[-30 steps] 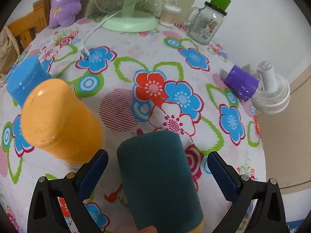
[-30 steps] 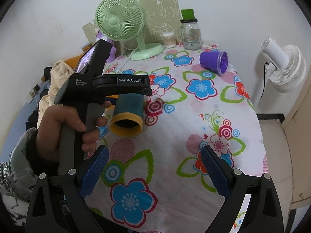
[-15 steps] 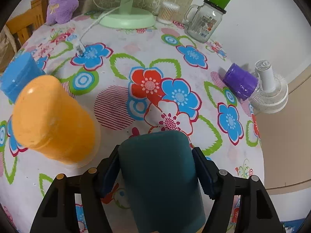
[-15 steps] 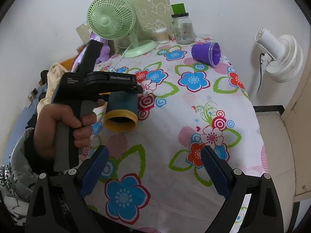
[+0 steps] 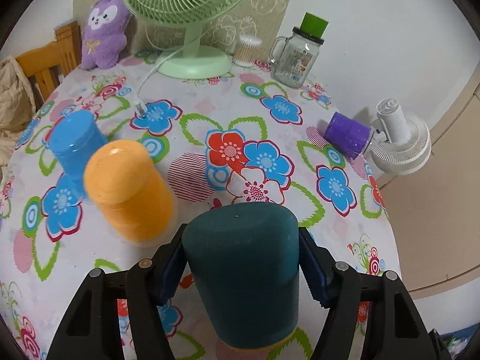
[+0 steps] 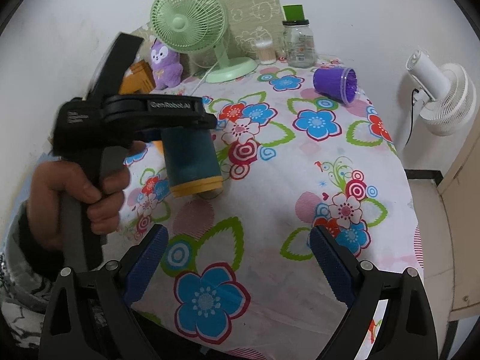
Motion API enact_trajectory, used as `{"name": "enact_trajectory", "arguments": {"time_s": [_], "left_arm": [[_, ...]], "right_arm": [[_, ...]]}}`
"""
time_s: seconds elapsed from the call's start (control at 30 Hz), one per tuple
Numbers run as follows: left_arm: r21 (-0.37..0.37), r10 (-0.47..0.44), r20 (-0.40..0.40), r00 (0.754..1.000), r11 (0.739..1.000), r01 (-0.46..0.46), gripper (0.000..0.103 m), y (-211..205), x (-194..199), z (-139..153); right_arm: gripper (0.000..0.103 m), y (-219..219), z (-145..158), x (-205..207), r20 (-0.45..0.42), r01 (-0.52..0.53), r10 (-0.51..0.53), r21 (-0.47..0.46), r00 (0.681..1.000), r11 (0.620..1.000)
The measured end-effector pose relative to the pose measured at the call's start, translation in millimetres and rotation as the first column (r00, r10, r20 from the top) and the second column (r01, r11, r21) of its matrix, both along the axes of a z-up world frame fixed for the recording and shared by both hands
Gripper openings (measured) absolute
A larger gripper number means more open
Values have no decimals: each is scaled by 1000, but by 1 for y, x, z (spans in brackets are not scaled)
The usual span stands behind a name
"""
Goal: Flip cup upside down
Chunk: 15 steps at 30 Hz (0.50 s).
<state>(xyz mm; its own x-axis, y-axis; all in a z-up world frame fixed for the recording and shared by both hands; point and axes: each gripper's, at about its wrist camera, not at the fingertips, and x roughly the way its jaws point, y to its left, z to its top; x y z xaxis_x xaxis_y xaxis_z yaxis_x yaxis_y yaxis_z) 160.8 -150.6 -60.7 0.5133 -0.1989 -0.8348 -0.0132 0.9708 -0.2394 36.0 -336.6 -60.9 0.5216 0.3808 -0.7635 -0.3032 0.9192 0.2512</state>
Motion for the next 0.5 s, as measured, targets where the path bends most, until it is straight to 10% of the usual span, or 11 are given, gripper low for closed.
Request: {"name": "enact_trajectory", "arguments": {"time_s": [0.5], "left_arm": [[48, 32, 96, 995, 998, -36, 68, 33, -55, 39]], "right_arm": [[97, 32, -3, 3, 17, -50, 51, -38, 999, 998]]}}
